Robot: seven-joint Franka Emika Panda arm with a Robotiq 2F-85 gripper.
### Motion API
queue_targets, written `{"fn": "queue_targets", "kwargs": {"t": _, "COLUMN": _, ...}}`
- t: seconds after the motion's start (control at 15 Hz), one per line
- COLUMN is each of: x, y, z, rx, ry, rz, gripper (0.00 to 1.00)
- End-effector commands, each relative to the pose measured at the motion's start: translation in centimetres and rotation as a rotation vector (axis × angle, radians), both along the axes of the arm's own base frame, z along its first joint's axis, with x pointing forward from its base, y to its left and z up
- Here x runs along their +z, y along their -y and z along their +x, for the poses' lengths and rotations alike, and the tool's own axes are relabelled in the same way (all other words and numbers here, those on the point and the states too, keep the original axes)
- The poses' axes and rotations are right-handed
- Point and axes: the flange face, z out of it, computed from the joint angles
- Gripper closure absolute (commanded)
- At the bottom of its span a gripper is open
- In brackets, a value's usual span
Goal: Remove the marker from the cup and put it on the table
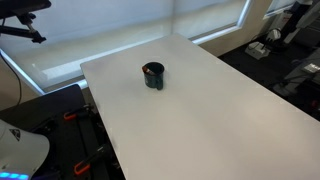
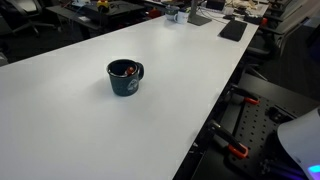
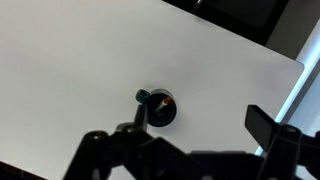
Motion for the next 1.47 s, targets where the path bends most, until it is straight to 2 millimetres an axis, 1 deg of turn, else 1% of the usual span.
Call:
{"fn": "queue_targets", "kwargs": {"t": 0.0, "x": -0.4, "y": 0.6, "z": 0.4, "rx": -0.008, "ry": 0.001, "rz": 0.000, "gripper": 0.00}}
{"fn": "queue_targets", "kwargs": {"t": 0.33, "x": -1.5, "y": 2.1, "z": 2.0, "rx": -0.010, "ry": -0.015, "rz": 0.007, "gripper": 0.00}}
{"fn": "queue_targets", "kwargs": {"t": 0.6, "x": -3.4, "y": 2.7, "z": 3.3, "rx": 0.003, "ry": -0.052, "rz": 0.039, "gripper": 0.00}}
{"fn": "queue_targets", "kwargs": {"t": 0.67, "x": -2.8, "y": 2.6, "z": 2.5, "rx": -0.019, "ry": -0.048, "rz": 0.018, "gripper": 0.00}}
{"fn": "queue_targets", "kwargs": {"t": 0.8, "x": -3.4, "y": 2.6, "z": 2.8, "rx": -0.019, "ry": -0.059, "rz": 0.017, "gripper": 0.00}}
{"fn": "queue_targets", "kwargs": {"t": 0.93, "x": -3.3, "y": 2.6, "z": 2.7, "rx": -0.018, "ry": -0.057, "rz": 0.017, "gripper": 0.00}}
{"fn": "queue_targets", "kwargs": {"t": 1.0, "x": -3.4, "y": 2.9, "z": 2.9, "rx": -0.025, "ry": -0.062, "rz": 0.012, "gripper": 0.00}}
{"fn": "queue_targets", "kwargs": {"t": 1.13, "x": -3.8, "y": 3.1, "z": 3.6, "rx": -0.012, "ry": -0.064, "rz": 0.005, "gripper": 0.00}}
{"fn": "queue_targets", "kwargs": {"t": 1.4, "x": -5.1, "y": 2.6, "z": 5.7, "rx": 0.037, "ry": -0.069, "rz": 0.022, "gripper": 0.00}}
